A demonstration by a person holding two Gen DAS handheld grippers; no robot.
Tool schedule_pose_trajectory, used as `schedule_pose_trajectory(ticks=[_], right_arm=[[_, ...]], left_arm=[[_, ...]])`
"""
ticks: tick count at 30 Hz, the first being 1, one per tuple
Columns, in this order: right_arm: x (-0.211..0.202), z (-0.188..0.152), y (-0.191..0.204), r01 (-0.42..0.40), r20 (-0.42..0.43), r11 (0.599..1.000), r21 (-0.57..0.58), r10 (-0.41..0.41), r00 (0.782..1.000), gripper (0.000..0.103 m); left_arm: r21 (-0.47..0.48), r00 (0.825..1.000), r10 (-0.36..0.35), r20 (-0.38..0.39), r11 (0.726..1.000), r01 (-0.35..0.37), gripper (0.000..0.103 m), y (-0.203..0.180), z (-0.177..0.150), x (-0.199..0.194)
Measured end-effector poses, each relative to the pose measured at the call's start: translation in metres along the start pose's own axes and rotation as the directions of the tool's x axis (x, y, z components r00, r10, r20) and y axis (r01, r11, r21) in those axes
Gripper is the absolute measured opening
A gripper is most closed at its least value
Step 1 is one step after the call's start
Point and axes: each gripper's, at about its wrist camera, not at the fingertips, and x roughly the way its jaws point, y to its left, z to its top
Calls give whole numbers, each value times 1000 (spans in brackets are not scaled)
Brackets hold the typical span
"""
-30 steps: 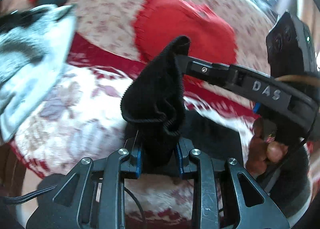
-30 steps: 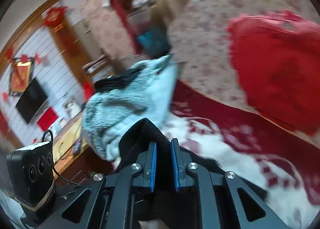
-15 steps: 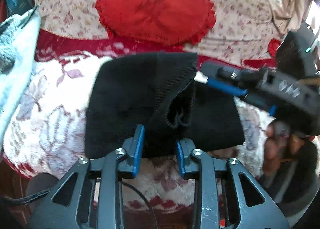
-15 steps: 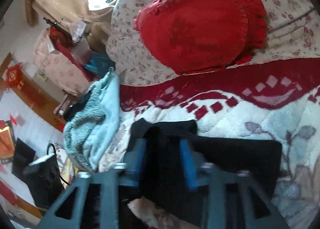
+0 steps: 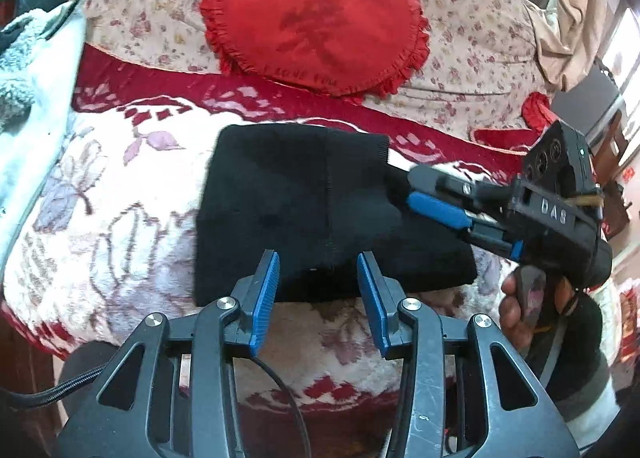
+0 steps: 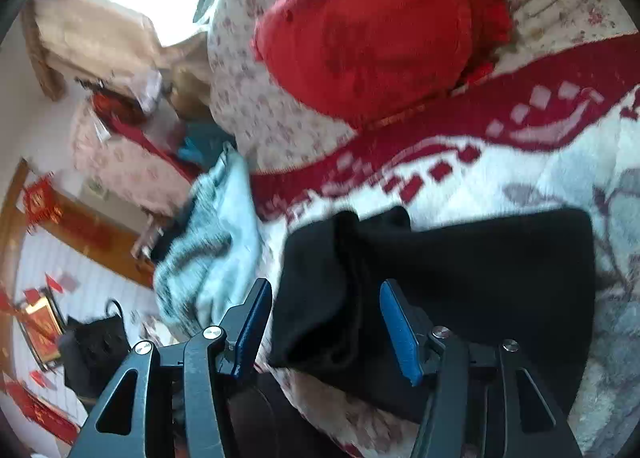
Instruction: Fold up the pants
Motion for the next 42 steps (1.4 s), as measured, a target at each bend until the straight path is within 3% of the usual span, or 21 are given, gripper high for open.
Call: schedule_pose_trajectory(ticks=[4, 9, 11, 13, 15, 19, 23, 27, 30, 32, 34, 36, 42], right_arm=[[12, -8, 2, -4, -46, 1000, -6, 3, 999, 55], [54, -17, 22, 23, -148, 995, -97, -37, 988, 53], [70, -18, 28, 50, -147, 988, -149, -72, 987, 42], [85, -17, 30, 76, -164, 983, -168, -104, 981, 24], [78, -16, 38, 85, -133, 974, -208, -114, 985, 14], [38, -12, 60, 93, -53, 946, -311, -116, 992, 13], [-14, -11, 60, 148, 2, 934, -325, -156, 988, 13], [-40, -20, 18, 274, 10, 929, -249, -280, 960, 13], [-34, -21, -17, 328, -41, 926, -188, -341, 939, 16], [-35, -22, -29, 316, -56, 938, -143, -327, 943, 18], [-48, -22, -25, 324, -31, 936, -138, -331, 943, 25], [-64, -21, -15, 396, 11, 900, -181, -401, 916, 25], [-92, -12, 20, 478, 166, 833, -279, -448, 878, 25]], left_arm=[[-24, 998, 59, 17, 998, -59, 40, 17, 3, 1], [-117, 993, 110, -37, 987, -114, 40, 48, 0, 24], [-148, 992, 108, -59, 982, -116, 40, 56, -3, 29], [-163, 992, 112, -59, 979, -120, 40, 60, -4, 27], [-164, 992, 121, -41, 978, -126, 40, 60, -2, 19], [-148, 993, 121, 13, 982, -117, 40, 49, 10, 1], [-100, 995, 94, 43, 991, -89, 44, 22, 19, -1], [-19, 996, 86, -10, 996, -86, 44, -10, 17, 30], [17, 991, 114, -70, 993, -113, 44, -23, 15, 60], [26, 988, 139, -72, 990, -138, 44, -26, 17, 64], [30, 989, 133, -68, 991, -131, 44, -26, 21, 58], [31, 989, 139, -43, 990, -138, 44, -28, 27, 52], [26, 985, 171, -30, 985, -170, 44, -30, 46, 61]])
